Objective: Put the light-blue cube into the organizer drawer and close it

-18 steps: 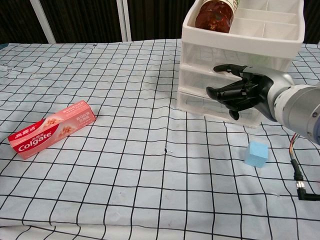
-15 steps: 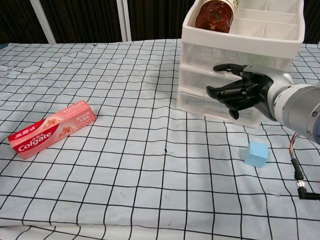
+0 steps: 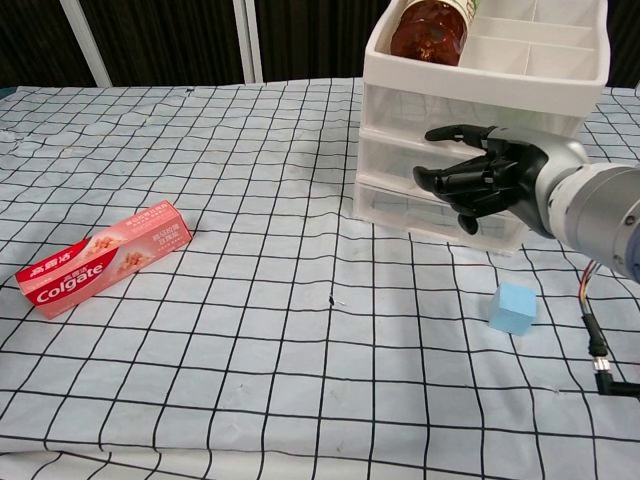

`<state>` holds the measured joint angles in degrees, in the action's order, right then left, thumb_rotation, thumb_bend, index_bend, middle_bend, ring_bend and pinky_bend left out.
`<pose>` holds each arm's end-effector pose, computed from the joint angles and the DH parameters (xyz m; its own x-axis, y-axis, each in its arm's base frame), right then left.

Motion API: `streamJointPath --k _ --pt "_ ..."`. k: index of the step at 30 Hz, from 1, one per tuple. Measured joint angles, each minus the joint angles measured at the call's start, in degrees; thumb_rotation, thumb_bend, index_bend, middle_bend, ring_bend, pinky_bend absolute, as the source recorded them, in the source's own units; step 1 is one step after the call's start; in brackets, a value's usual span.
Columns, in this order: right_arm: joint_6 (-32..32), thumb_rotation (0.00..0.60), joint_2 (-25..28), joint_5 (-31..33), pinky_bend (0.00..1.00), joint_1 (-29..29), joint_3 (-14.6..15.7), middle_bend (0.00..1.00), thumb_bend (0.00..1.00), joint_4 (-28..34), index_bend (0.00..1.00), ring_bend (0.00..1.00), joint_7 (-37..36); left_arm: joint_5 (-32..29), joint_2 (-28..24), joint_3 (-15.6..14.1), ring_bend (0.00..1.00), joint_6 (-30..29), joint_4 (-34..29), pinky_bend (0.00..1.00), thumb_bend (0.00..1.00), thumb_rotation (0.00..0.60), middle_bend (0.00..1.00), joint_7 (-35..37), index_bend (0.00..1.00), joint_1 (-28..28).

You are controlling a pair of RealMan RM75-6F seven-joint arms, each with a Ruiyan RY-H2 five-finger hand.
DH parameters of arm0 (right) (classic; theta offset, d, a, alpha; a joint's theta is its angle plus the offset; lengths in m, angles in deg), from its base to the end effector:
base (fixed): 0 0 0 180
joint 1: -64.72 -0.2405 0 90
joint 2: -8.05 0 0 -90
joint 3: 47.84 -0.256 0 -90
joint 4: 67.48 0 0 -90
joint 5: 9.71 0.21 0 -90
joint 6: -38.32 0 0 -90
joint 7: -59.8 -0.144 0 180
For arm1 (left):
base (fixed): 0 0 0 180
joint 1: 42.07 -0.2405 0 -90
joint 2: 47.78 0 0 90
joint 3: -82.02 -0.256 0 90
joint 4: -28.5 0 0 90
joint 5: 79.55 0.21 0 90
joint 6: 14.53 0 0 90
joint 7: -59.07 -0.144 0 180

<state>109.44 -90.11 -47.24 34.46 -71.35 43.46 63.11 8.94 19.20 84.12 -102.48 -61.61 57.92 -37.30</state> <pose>-0.1052 -0.2780 -0.0170 -0.6167 -0.2463 0.7477 -0.7828 0.2925 -0.5493 -0.3070 0.1778 0.1489 0.4054 -0.0342 0.9135 0.9122 -0.0498 -0.4067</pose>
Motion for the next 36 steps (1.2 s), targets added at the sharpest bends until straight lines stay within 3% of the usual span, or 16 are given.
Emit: streamJointPath --k 19,26,36 --pt "-0.25 0.6 -0.57 1.65 0.77 -0.54 -1.09 0.81 0.41 -0.54 0.0 0.84 -0.06 -0.19 -0.07 0.04 0.0 0.1 -0.18 0.0 0.01 0.6 0.0 -0.01 0.0 -0.03" --pt "-0.68 0.6 -0.51 2.99 0.77 -0.82 -2.15 0.81 0.41 -0.43 0.14 0.84 -0.42 -0.22 -0.08 0.04 0.0 0.16 -0.23 0.0 0.01 0.6 0.0 -0.11 0.0 -0.02" --pt "-1.09 0.6 0.22 2.98 0.77 -0.25 -1.19 0.8 0.41 1.59 0.16 0.84 -0.86 -0.29 -0.06 0.02 0.0 0.23 -0.28 0.0 0.01 0.6 0.0 -0.14 0.0 -0.02"
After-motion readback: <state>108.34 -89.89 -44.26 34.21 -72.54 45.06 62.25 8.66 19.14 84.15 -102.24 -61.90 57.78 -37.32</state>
